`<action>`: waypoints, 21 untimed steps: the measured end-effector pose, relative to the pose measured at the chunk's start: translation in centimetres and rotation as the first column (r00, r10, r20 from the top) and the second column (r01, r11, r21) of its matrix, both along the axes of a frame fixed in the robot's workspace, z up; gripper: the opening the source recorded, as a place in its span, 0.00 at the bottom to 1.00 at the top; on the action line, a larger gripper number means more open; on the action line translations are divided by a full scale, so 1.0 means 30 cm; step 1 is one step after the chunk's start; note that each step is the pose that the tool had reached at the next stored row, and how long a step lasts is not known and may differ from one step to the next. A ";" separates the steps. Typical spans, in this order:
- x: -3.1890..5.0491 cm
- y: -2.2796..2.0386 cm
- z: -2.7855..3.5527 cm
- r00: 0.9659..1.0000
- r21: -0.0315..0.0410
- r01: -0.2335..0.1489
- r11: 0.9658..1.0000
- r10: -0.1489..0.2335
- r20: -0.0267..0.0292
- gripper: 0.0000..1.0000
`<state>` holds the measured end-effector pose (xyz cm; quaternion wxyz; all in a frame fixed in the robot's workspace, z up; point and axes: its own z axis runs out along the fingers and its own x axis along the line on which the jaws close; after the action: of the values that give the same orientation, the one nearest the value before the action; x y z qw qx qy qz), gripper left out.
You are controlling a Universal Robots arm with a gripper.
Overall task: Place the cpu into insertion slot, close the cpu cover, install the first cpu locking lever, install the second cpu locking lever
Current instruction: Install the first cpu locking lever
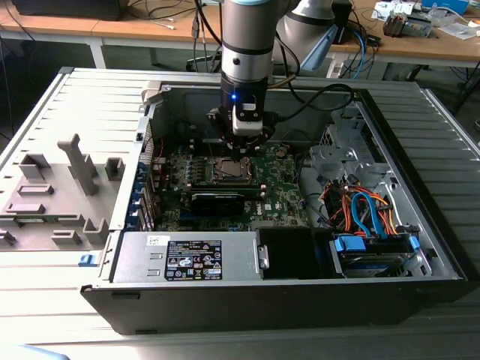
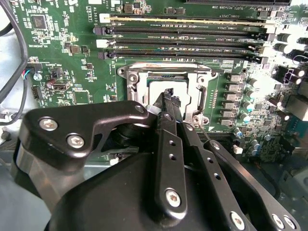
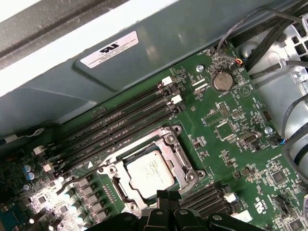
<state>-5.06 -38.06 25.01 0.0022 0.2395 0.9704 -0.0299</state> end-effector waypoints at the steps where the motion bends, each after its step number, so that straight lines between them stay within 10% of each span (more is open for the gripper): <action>1: 0.000 0.000 0.000 1.000 0.000 -0.002 1.000 0.002 0.000 0.11; 21: 0.000 0.000 0.000 0.999 0.000 -0.032 0.999 0.032 0.000 0.11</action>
<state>-5.06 -38.06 25.01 0.0027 0.2241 0.9741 -0.0299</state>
